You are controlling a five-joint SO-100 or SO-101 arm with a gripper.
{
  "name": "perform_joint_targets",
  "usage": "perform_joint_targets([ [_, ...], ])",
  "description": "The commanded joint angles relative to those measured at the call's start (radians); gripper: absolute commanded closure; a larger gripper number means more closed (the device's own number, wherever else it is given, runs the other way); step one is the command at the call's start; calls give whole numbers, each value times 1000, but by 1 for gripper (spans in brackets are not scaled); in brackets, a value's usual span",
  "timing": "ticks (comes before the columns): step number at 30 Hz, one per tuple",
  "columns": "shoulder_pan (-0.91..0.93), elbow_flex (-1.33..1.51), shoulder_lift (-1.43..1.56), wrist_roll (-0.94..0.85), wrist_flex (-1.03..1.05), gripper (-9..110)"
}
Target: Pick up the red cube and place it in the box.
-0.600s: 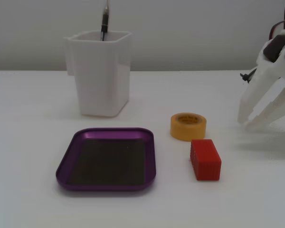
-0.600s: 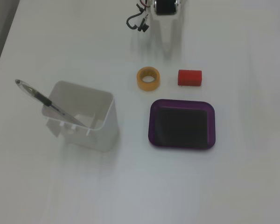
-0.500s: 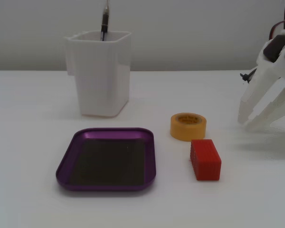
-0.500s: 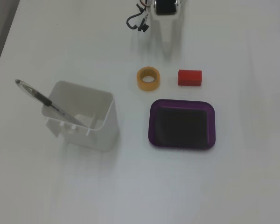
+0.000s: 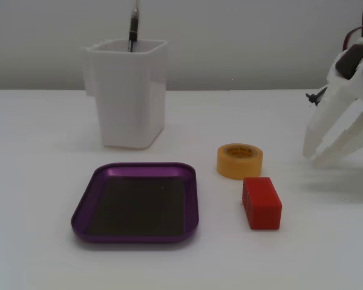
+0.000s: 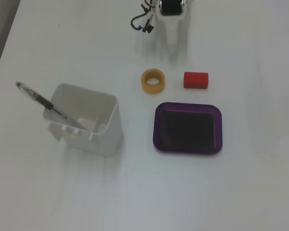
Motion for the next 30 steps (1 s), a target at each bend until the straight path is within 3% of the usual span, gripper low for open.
perform_joint_targets([
  [1, -8, 5, 100, -9, -18, 102],
  [14, 0, -308, 9, -9, -110, 101],
  [18, -14, -442, -261, -5, -127, 99],
  [26, -209, -896, -1002, 8, -40, 82],
  [30, -262, -1131, -1324, 118, 48, 78],
])
